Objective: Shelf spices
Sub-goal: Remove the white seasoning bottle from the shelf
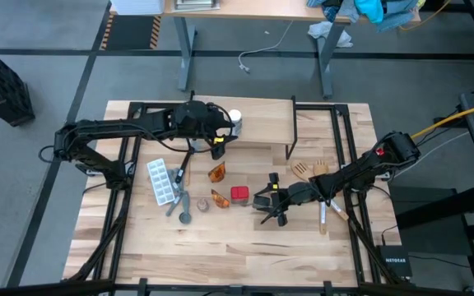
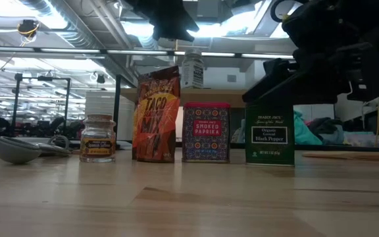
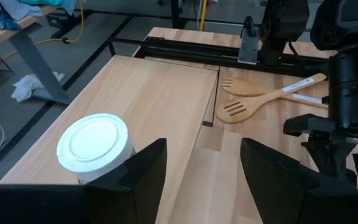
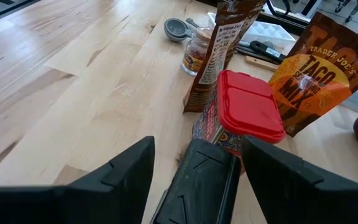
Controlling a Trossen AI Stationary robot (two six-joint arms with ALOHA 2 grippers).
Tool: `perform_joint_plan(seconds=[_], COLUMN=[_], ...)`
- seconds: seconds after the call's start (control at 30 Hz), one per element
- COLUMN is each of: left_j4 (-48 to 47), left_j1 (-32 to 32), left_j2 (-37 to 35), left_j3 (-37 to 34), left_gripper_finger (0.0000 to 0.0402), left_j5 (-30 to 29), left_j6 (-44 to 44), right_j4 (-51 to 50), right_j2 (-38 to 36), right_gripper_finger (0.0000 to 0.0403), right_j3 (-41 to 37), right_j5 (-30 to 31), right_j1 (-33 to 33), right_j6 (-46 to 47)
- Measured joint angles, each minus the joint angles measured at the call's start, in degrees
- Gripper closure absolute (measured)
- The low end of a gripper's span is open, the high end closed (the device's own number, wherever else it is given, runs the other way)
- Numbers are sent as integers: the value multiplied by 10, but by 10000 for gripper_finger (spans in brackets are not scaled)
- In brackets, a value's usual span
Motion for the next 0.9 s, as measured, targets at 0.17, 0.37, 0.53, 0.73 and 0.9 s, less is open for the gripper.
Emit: perform_joint_plan(seconds=[0.17, 0.37, 0.53, 0.73, 0.9], left_j4=[1, 1, 0, -4, -15], left_j1=[-3, -3, -6, -6, -6], left_j2=[0, 0, 0, 0, 0], left_j3=[0, 0, 0, 0, 0], left_gripper_finger=[202, 146, 82, 66, 65], left_j5=[-6, -9, -9, -9, -9], left_j6=[-3, 3, 31, 46, 31], right_j4=[1, -1, -2, -3, -6], right_j2=[0, 0, 0, 0, 0], right_gripper_finger=[157, 157, 157, 157, 157], right_j3=[4, 17, 17, 17, 17], right_j5=[0, 0, 1, 5, 5], right_j1=[0, 0, 0, 0, 0], right_j6=[-15, -65, -68, -68, -68])
